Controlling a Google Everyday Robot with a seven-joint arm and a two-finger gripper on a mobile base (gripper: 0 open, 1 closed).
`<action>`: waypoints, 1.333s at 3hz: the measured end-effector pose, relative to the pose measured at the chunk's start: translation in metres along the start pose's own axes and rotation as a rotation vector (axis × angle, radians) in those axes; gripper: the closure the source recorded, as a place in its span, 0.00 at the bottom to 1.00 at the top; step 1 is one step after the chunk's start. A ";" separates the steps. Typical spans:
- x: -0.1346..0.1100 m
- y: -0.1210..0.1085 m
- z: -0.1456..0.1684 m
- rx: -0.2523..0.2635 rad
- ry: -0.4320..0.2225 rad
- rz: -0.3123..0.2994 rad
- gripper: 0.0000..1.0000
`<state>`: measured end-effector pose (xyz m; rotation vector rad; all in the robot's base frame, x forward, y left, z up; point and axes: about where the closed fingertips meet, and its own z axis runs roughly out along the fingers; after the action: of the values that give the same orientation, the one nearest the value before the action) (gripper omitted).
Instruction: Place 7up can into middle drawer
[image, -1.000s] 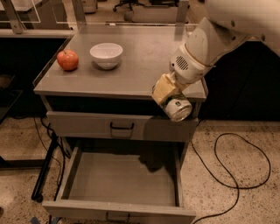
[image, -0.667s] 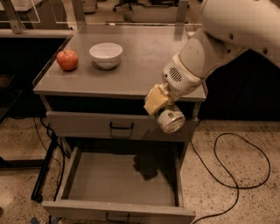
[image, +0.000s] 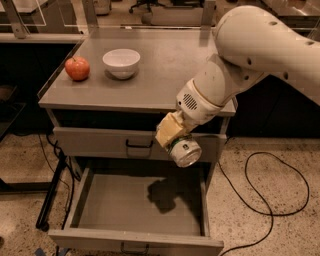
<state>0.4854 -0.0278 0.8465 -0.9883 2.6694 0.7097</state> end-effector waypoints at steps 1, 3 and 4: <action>0.010 -0.004 0.025 -0.018 0.000 0.008 1.00; 0.019 -0.013 0.066 -0.047 -0.014 0.022 1.00; 0.032 -0.024 0.084 -0.059 -0.037 0.075 1.00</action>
Offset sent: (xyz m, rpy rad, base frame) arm -0.0034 0.0209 -0.1080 0.0762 0.0505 -0.0167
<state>0.4792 -0.0189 0.7547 -0.8843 2.6801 0.8185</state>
